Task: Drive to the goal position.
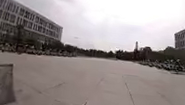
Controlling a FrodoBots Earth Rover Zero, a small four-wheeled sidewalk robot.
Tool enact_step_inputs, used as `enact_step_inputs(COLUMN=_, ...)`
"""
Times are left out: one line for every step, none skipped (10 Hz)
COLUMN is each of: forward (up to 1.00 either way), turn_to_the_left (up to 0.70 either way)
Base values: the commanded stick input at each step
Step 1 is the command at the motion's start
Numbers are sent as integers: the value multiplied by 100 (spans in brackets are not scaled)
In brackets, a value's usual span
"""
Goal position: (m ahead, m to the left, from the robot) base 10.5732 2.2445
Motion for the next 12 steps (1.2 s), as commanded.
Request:
enact_step_inputs(forward=50, turn_to_the_left=0)
enact_step_inputs(forward=50, turn_to_the_left=0)
enact_step_inputs(forward=50, turn_to_the_left=0)
enact_step_inputs(forward=50, turn_to_the_left=0)
enact_step_inputs(forward=50, turn_to_the_left=-4)
enact_step_inputs(forward=50, turn_to_the_left=-15)
enact_step_inputs(forward=50, turn_to_the_left=-25)
enact_step_inputs(forward=50, turn_to_the_left=-25)
enact_step_inputs(forward=50, turn_to_the_left=-25)
enact_step_inputs(forward=50, turn_to_the_left=-25)
enact_step_inputs(forward=50, turn_to_the_left=-25)
enact_step_inputs(forward=50, turn_to_the_left=-25)
